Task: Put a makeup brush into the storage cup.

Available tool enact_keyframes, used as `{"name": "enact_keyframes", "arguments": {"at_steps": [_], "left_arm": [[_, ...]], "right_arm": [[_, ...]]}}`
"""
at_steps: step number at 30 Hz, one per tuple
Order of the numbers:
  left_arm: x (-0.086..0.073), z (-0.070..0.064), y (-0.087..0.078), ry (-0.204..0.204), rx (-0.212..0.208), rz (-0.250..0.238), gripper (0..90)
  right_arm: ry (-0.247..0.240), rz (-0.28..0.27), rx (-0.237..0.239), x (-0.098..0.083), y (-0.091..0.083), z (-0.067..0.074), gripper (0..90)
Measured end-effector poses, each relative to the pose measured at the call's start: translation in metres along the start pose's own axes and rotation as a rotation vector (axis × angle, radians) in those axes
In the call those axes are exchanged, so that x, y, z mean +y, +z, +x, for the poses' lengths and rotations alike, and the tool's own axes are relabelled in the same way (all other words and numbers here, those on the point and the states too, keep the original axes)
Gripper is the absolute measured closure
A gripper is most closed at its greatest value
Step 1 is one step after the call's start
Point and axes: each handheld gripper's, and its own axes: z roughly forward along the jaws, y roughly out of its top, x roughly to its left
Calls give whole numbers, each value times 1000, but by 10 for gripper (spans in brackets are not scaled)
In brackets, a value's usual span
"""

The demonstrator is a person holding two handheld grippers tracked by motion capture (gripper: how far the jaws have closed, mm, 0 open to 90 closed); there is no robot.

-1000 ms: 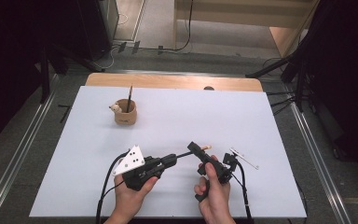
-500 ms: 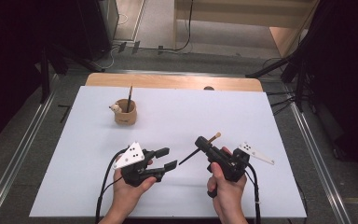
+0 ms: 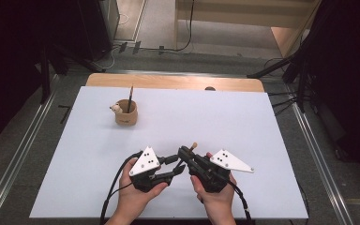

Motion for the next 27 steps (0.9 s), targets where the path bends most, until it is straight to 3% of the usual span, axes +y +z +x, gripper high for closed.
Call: {"name": "enact_keyframes", "arguments": {"at_steps": [6,9,11,12,15,18,20,23,24,27], "left_arm": [[-1,-4,3,23,19,8,802],[-1,-6,3,51,4,5,839],[-1,-5,2,41,-8,-4,846],[-1,-5,2,38,-5,-5,847],[-3,0,-1,35,7,-8,847],[-6,11,-5,3,25,-19,848],[-9,17,-7,-18,31,-23,847],[-10,25,-11,-35,54,-27,847],[-11,28,-12,-39,59,-35,848],[-12,34,-15,-47,74,-42,848]], "right_arm": [[-4,17,5,-3,3,4,844],[-13,19,0,-3,4,5,844],[-10,8,4,-2,3,5,837],[-8,3,4,-2,3,5,798],[-22,-27,-9,2,0,0,541],[-43,-29,-71,12,-7,-9,294],[-59,-21,-138,18,-13,-16,126],[-102,-28,-199,24,-23,-27,39],[-105,-37,-192,25,-27,-30,0],[-104,-60,-163,29,-38,-41,0]]}}
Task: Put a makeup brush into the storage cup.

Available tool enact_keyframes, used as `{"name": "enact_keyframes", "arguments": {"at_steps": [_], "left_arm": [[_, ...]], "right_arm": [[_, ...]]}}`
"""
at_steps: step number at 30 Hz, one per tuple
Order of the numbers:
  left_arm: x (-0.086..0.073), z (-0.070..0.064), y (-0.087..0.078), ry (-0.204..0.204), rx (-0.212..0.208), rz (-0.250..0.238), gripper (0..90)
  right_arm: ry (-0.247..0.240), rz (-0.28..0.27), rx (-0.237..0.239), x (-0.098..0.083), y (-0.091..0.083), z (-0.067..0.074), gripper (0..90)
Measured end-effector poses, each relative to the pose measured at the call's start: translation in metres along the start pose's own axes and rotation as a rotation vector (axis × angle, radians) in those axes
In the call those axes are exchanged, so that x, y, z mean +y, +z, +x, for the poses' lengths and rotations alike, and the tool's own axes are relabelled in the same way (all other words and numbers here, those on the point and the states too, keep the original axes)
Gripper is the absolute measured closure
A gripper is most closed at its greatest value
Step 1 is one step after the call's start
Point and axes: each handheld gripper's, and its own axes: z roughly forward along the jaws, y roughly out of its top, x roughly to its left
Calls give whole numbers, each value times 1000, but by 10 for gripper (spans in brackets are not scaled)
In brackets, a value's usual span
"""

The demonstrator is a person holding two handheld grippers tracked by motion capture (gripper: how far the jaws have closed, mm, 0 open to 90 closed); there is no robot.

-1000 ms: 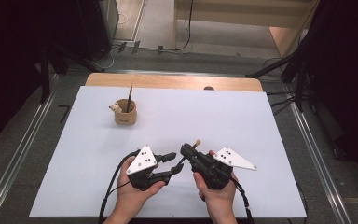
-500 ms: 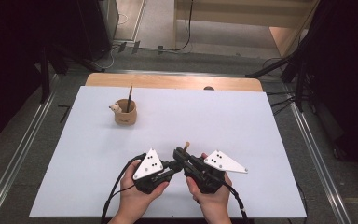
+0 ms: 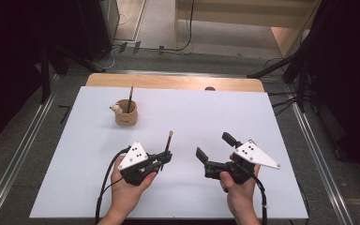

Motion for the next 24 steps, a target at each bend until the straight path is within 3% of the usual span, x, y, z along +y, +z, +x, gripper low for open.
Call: {"name": "enact_keyframes", "arguments": {"at_steps": [5,9,11,16,19,24], "left_arm": [[0,10,-6,-10,21,-14,848],[2,18,-12,-23,40,-32,848],[4,22,-16,-27,53,-41,848],[7,34,-26,-44,85,-66,848],[10,41,-31,-47,106,-76,848],[15,52,-35,-67,125,-100,848]], "right_arm": [[-52,10,-66,-1,-8,-13,0],[-61,41,-104,-6,-12,-23,0],[-57,38,-102,-11,-16,-29,0],[-127,53,-129,-25,-31,-43,0],[-141,62,-129,-34,-42,-54,0],[-161,111,-178,-51,-59,-71,0]]}}
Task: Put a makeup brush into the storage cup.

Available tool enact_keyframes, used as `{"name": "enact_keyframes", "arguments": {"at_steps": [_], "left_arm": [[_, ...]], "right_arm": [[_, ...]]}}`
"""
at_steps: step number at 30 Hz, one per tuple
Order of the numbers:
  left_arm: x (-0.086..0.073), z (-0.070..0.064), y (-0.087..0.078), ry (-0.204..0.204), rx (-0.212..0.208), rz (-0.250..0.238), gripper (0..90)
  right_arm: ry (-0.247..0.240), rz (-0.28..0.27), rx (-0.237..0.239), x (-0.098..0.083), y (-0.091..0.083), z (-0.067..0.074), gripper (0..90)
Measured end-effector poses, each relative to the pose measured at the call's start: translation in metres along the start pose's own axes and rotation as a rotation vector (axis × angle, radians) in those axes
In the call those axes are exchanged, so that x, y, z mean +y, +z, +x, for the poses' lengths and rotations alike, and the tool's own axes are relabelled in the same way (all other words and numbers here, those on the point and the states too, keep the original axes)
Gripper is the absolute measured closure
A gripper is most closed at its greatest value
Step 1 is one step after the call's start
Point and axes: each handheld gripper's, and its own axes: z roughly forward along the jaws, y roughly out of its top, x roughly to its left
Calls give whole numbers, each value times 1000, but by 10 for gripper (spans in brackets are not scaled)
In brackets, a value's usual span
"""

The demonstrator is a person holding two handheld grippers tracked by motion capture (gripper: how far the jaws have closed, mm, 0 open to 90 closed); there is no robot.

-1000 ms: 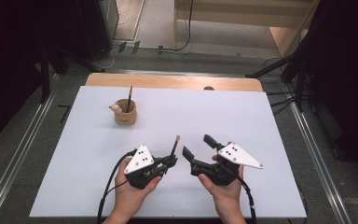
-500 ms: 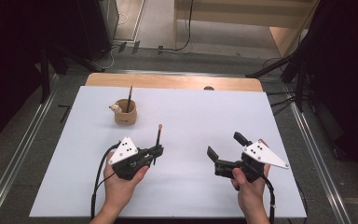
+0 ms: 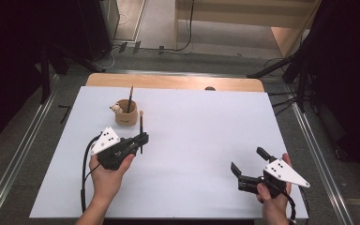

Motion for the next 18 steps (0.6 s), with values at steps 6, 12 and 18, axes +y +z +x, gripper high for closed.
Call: {"name": "enact_keyframes", "arguments": {"at_steps": [6,12,18], "left_arm": [[9,13,0,-20,25,-28,848],[18,26,0,-38,51,-46,848],[23,39,1,-50,95,-61,847]], "right_arm": [[33,11,-34,-15,-14,-22,0],[31,27,-60,-30,-27,-41,0],[35,56,-70,-43,-34,-52,0]]}}
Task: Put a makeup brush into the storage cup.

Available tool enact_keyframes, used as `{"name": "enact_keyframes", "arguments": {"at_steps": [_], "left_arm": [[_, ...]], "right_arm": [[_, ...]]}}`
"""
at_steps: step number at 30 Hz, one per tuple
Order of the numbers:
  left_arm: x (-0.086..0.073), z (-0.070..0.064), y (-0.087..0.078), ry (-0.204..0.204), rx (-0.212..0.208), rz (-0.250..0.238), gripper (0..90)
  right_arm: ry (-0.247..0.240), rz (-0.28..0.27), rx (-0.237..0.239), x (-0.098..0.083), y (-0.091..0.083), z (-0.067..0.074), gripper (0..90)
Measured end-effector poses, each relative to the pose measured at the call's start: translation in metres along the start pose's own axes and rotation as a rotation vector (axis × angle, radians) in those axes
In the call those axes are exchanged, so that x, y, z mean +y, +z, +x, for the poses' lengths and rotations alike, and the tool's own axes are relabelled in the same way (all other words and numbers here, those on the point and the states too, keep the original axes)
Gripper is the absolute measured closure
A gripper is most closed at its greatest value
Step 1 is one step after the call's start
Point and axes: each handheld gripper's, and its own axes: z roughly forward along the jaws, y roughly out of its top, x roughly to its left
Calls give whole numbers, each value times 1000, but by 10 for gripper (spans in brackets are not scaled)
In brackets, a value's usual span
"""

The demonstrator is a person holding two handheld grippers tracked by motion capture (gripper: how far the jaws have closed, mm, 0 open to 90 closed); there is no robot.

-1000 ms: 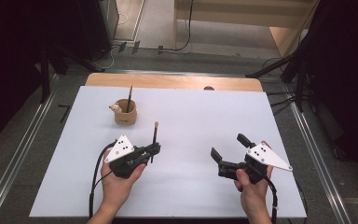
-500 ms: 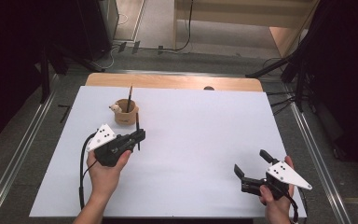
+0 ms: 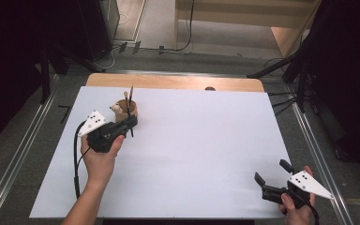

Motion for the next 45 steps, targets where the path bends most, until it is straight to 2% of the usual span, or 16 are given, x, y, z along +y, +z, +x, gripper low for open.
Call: {"name": "enact_keyframes", "arguments": {"at_steps": [5,9,14,18,21,25,28,31,37,40,42,45], "left_arm": [[1,8,4,-5,27,-20,847],[3,13,8,-1,50,-33,847],[7,22,14,-20,77,-58,847],[11,27,21,-6,106,-64,847],[13,30,26,-12,122,-77,847],[14,35,35,-16,148,-76,847],[13,38,42,2,177,-78,846],[11,40,48,26,225,-79,846],[8,44,60,21,278,-82,846],[6,44,65,13,286,-77,846],[4,43,70,27,302,-65,846],[1,44,75,25,326,-57,846]], "right_arm": [[12,7,-7,-4,0,-5,0],[1,6,4,-4,2,-2,0],[-4,15,9,-4,4,1,0],[-1,16,11,-4,4,1,0],[-3,18,11,-4,4,1,0],[-3,20,12,-4,4,1,0],[0,17,13,-4,3,0,0],[6,19,10,-5,3,-1,0],[5,19,12,-5,4,-1,0],[3,21,16,-5,4,-1,0],[2,20,15,-5,4,-1,0],[4,19,13,-5,3,-1,0]]}}
